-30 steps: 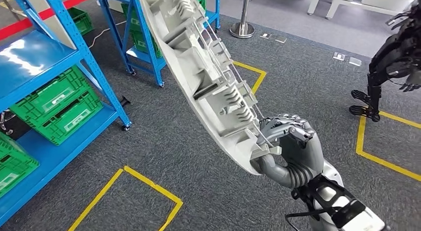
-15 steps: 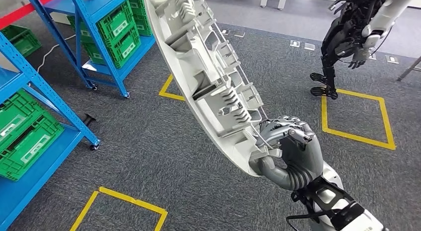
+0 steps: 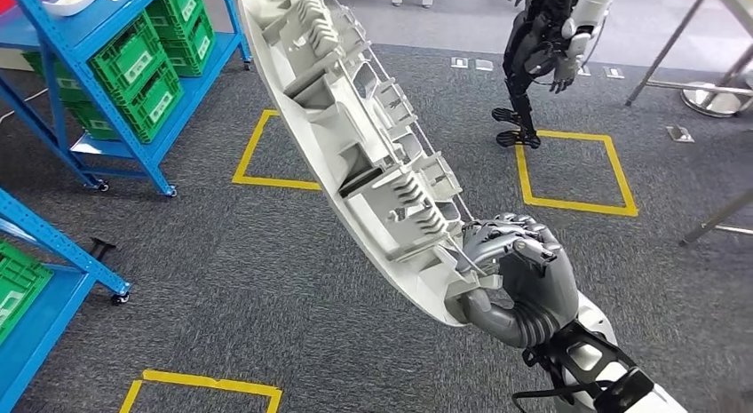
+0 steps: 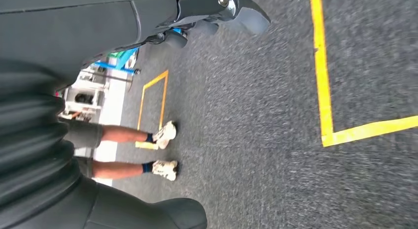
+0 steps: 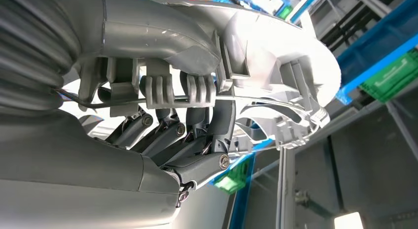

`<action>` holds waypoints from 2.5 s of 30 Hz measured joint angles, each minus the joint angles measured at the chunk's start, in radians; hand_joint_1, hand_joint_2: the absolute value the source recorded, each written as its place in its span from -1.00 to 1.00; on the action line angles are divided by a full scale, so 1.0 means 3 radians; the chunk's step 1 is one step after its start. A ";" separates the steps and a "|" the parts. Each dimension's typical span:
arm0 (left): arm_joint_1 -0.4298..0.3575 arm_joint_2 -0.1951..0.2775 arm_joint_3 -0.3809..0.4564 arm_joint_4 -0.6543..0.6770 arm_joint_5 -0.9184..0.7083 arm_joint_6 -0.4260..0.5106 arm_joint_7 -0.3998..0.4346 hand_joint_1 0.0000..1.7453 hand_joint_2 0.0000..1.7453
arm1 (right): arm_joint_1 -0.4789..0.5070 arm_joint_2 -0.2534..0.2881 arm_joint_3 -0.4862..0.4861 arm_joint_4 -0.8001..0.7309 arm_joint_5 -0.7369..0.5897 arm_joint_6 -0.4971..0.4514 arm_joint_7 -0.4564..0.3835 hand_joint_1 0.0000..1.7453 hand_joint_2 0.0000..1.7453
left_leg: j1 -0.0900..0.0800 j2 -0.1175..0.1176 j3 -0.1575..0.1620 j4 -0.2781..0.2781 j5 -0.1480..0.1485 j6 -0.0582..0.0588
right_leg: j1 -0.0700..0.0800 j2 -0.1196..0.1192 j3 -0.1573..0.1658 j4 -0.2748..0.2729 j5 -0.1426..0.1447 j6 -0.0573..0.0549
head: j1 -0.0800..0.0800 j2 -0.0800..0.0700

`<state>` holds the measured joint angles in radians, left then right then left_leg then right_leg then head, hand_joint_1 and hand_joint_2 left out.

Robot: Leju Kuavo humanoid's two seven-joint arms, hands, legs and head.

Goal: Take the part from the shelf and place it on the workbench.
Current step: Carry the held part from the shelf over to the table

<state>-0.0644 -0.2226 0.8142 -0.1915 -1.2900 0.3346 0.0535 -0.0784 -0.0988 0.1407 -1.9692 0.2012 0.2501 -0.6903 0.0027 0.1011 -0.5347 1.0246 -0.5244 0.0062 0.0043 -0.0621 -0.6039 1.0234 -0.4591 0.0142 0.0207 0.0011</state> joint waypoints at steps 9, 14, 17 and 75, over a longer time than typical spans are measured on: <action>0.0002 -0.0012 0.0005 0.0000 -0.0013 -0.0027 -0.0003 -1.00 1.00 | -0.0005 0.0006 0.0002 -0.0018 0.0044 0.0057 -0.0001 1.00 1.00 | 0.0017 -0.0325 -0.0412 0.0919 -0.0444 -0.0118 | -0.0039 0.0324 0.0012 -0.0062 0.0045 -0.0101 | -0.0010 0.0000; 0.0008 -0.0011 0.0008 -0.0003 -0.0001 -0.0015 -0.0013 -1.00 1.00 | -0.0017 0.0007 0.0002 -0.0018 0.0019 0.0102 -0.0001 1.00 1.00 | 0.0066 -0.0571 -0.0095 0.0131 0.0016 -0.0119 | -0.0052 0.0562 -0.0005 -0.0028 0.0046 -0.0046 | -0.0012 0.0000; 0.0006 -0.0011 0.0009 -0.0003 0.0000 -0.0005 -0.0055 -1.00 1.00 | -0.0024 0.0008 0.0001 -0.0018 0.0004 0.0105 -0.0001 1.00 1.00 | 0.0057 -0.0592 -0.0045 0.0018 0.0029 -0.0061 | -0.0068 0.0689 -0.0047 -0.0034 0.0075 0.0032 | -0.0014 0.0000; -0.0017 -0.0033 0.0145 -0.0006 0.0075 0.0111 -0.0077 -1.00 1.00 | -0.0036 -0.0037 0.0002 -0.0028 -0.0015 -0.0002 -0.0001 1.00 1.00 | 0.0054 -0.0528 -0.0142 0.0177 0.0031 -0.0102 | -0.0052 0.0564 0.0003 -0.0004 0.0035 -0.0047 | -0.0012 0.0000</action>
<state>-0.0694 -0.2325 0.8577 -0.1934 -1.2676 0.3678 0.0304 -0.0892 -0.1099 0.1411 -1.9776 0.1967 0.2495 -0.6905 0.0187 -0.0573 -0.5773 1.0776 -0.5150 -0.0244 -0.0112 0.1072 -0.6031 1.0223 -0.4486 0.0001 0.0172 0.0011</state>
